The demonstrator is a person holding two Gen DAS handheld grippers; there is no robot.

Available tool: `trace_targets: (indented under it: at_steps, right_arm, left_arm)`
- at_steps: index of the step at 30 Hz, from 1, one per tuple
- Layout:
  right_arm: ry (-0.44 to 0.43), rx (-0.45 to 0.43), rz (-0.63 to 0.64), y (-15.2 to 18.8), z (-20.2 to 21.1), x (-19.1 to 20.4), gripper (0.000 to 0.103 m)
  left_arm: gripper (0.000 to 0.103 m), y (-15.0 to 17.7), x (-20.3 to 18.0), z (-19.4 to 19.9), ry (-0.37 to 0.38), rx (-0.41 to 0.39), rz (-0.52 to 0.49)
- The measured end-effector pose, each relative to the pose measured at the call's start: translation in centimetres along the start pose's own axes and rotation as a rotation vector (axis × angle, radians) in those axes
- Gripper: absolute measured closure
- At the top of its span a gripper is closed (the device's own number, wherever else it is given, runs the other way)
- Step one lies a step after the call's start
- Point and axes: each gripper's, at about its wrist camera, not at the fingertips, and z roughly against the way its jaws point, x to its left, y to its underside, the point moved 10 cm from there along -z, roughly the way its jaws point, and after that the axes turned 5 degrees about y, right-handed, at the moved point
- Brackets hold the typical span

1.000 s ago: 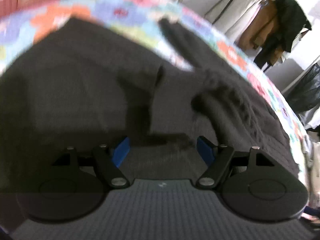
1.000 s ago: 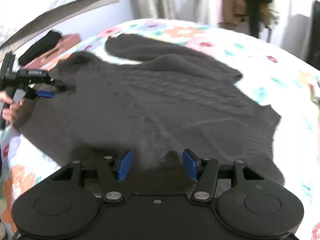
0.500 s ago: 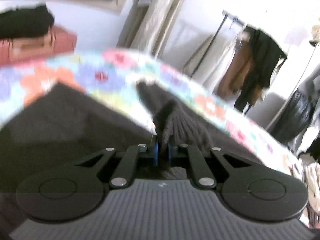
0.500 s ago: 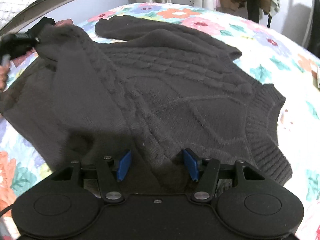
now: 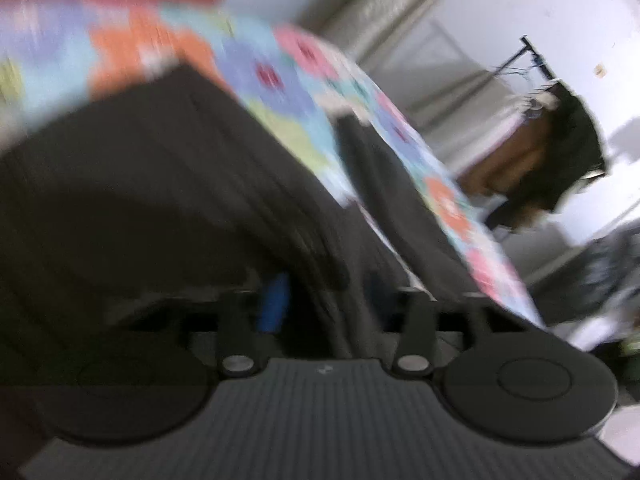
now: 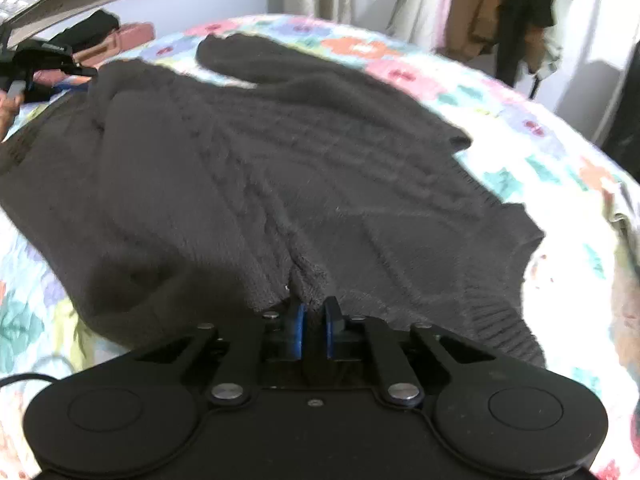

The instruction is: Fold clothes

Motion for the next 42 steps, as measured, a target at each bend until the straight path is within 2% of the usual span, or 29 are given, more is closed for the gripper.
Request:
trace_targets:
  at_steps: [2, 5, 6, 7, 8, 10, 12, 15, 17, 18, 20, 21, 23, 24, 26, 27, 30, 31, 33, 35, 40, 42]
  right_arm:
    - [0.035, -0.023, -0.008, -0.4, 0.7, -0.3, 0.095]
    - [0.065, -0.034, -0.013, -0.6, 1.3, -1.0, 0.095]
    - [0.071, -0.024, -0.005, -0.5, 1.2, -1.2, 0.096]
    - [0.074, -0.015, 0.003, -0.3, 1.0, -1.3, 0.096]
    - [0.070, -0.007, 0.012, -0.1, 0.8, -1.1, 0.096]
    - [0.061, 0.003, 0.022, 0.4, 0.5, -0.7, 0.095]
    - [0.060, 0.010, 0.031, 0.6, 0.1, -0.4, 0.095]
    - [0.059, 0.010, 0.024, 0.8, 0.0, -0.5, 0.095]
    - [0.051, 0.014, 0.011, 0.8, 0.0, -0.7, 0.095]
    - [0.047, 0.016, 0.004, 0.9, -0.1, -0.8, 0.095]
    - [0.043, 0.022, -0.005, 1.0, -0.2, -0.9, 0.095]
    - [0.043, 0.025, -0.006, 1.0, -0.4, -0.9, 0.094]
    - [0.041, 0.026, -0.013, 1.0, -0.5, -0.8, 0.094]
    - [0.032, 0.019, -0.024, 0.6, -0.3, -0.6, 0.094]
    - [0.015, 0.004, -0.047, -0.1, 0.3, -0.2, 0.092]
    - [0.007, -0.003, -0.058, -0.4, 0.6, 0.0, 0.086]
    - [-0.018, -0.025, -0.092, -1.4, 1.4, 0.5, 0.074]
    - [-0.027, -0.032, -0.103, -1.7, 1.6, 0.7, 0.071]
    - [-0.076, -0.042, -0.119, -2.4, 1.9, 1.8, 0.056]
    - [-0.132, -0.040, -0.125, -2.8, 1.7, 3.2, 0.056]
    - [-0.158, 0.089, -0.087, -0.7, -2.5, 5.3, 0.054]
    - [-0.166, 0.104, -0.111, -0.5, -2.9, 5.3, 0.051]
  left_arm:
    - [0.046, 1.5, 0.0, -1.3, -0.020, 0.053, 0.003]
    - [0.045, 3.2, -1.3, -2.9, -0.014, 0.101, -0.066]
    - [0.049, 3.7, -1.7, -3.2, -0.011, 0.114, -0.093]
    - [0.075, 4.0, -2.0, -3.4, -0.033, 0.113, -0.125]
    - [0.088, 4.3, -2.2, -3.6, -0.054, 0.113, -0.157]
    - [0.090, 4.1, -2.8, -3.5, -0.063, 0.092, -0.181]
    - [0.092, 2.7, -3.9, -2.2, -0.024, 0.033, -0.172]
    - [0.093, 0.3, -5.6, 0.4, 0.067, -0.066, -0.139]
    - [0.093, -1.0, -5.6, 1.5, 0.167, -0.069, -0.045]
    - [0.093, -1.2, -5.1, 1.5, 0.175, -0.060, -0.016]
    - [0.092, -0.8, -3.7, 0.7, 0.124, -0.039, -0.026]
    - [0.091, -0.1, -2.5, -0.2, 0.047, 0.004, -0.046]
    - [0.089, 1.8, 0.3, -1.8, -0.164, 0.129, -0.100]
    - [0.088, 2.7, 1.2, -2.3, -0.236, 0.189, -0.131]
    - [0.088, 2.6, 1.0, -2.0, -0.240, 0.181, -0.126]
    - [0.085, 2.5, 0.6, -1.7, -0.256, 0.190, -0.141]
    - [0.071, 2.0, -0.5, -0.6, -0.320, 0.174, -0.231]
    - [0.070, 2.0, -0.9, -0.3, -0.330, 0.169, -0.247]
    - [0.068, 2.0, -1.5, 0.2, -0.311, 0.165, -0.246]
    - [0.063, 1.6, -1.9, 0.7, -0.285, 0.159, -0.222]
    - [0.062, 1.6, -2.7, 1.4, -0.269, 0.159, -0.239]
    - [0.062, 1.6, -2.8, 1.0, -0.259, 0.167, -0.239]
